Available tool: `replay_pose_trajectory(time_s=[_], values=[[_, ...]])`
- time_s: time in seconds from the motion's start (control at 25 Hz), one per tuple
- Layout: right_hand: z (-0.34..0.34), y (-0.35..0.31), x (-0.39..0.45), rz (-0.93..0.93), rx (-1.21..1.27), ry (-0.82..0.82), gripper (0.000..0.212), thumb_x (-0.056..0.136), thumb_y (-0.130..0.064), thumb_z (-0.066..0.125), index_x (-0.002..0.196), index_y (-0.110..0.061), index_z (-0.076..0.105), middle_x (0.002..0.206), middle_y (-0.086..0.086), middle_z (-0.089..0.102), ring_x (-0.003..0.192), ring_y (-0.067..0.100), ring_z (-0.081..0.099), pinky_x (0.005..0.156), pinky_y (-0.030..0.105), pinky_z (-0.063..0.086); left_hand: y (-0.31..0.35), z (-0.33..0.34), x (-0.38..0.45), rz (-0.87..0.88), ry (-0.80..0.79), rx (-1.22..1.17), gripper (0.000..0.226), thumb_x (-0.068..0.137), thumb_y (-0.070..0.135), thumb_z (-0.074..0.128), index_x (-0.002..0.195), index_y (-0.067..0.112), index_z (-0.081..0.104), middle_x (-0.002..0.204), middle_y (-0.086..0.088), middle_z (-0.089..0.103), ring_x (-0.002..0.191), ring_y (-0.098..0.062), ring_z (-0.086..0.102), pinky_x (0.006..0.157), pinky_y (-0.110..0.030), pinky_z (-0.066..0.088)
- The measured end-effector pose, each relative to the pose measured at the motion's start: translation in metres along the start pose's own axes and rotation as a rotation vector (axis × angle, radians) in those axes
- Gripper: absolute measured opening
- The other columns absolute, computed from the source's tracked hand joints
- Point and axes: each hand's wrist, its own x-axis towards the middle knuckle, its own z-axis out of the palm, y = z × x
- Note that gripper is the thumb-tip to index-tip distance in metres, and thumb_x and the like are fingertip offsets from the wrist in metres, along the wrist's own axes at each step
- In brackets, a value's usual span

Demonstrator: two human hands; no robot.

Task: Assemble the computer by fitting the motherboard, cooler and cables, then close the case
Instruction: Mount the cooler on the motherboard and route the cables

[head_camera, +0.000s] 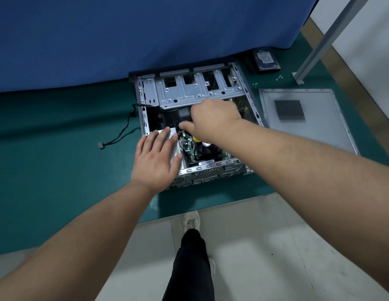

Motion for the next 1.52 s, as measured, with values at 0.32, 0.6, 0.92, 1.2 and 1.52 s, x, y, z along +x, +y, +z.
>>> replay_pose_trajectory(time_s=[0.32, 0.6, 0.92, 1.2, 1.52], values=[[-0.010, 0.067, -0.008, 0.142, 0.350, -0.026, 0.039, 0.096, -0.058, 0.055, 0.098, -0.019, 0.056, 0.091, 0.001, 0.062, 0.081, 0.024, 0.060, 0.058, 0.032, 0.044, 0.008, -0.021, 0.012, -0.132, -0.194, -0.172, 0.062, 0.097, 0.060, 0.041, 0.153, 0.033, 0.041, 0.165, 0.011, 0.025, 0.154, -0.021, 0.012, 0.124, -0.042, 0.004], [0.029, 0.103, -0.041, 0.405, 1.212, -0.094, 0.015, 0.096, -0.031, 0.067, 0.102, -0.022, 0.056, 0.081, 0.001, 0.078, 0.071, 0.020, 0.075, 0.065, 0.037, 0.052, 0.101, -0.051, 0.096, -0.565, -0.365, -1.336, 0.020, 0.103, 0.038, 0.059, 0.108, 0.022, 0.071, 0.102, 0.005, 0.074, 0.093, -0.014, 0.065, 0.087, -0.035, 0.053], [0.057, 0.121, -0.018, 0.468, 1.449, -0.044, 0.019, 0.094, -0.054, 0.051, 0.101, -0.036, 0.052, 0.080, 0.006, 0.076, 0.068, 0.024, 0.074, 0.062, 0.037, 0.055, 0.144, -0.047, 0.195, -0.194, -0.438, -1.093, 0.031, 0.097, 0.048, 0.066, 0.083, 0.020, 0.070, 0.068, 0.009, 0.061, 0.061, -0.006, 0.051, 0.061, -0.020, 0.043], [0.068, 0.240, 0.027, 0.603, 1.096, 0.068, 0.031, 0.094, -0.051, 0.060, 0.074, -0.028, 0.058, 0.069, -0.015, 0.061, 0.067, 0.000, 0.056, 0.059, 0.024, 0.036, 0.097, -0.027, 0.230, -0.116, -0.255, -0.510, 0.044, 0.103, 0.056, 0.046, 0.144, 0.042, 0.053, 0.148, 0.014, 0.049, 0.129, 0.001, 0.045, 0.108, -0.026, 0.036], [0.161, 0.261, 0.073, 0.665, 0.660, -0.428, 0.023, 0.098, -0.039, 0.061, 0.088, -0.018, 0.057, 0.099, 0.006, 0.067, 0.085, 0.025, 0.066, 0.074, 0.033, 0.056, 0.055, 0.011, 0.208, -0.136, -0.268, -0.019, 0.053, 0.103, 0.067, 0.003, 0.155, 0.061, -0.001, 0.170, 0.019, -0.009, 0.155, -0.003, -0.017, 0.122, -0.033, -0.008]])
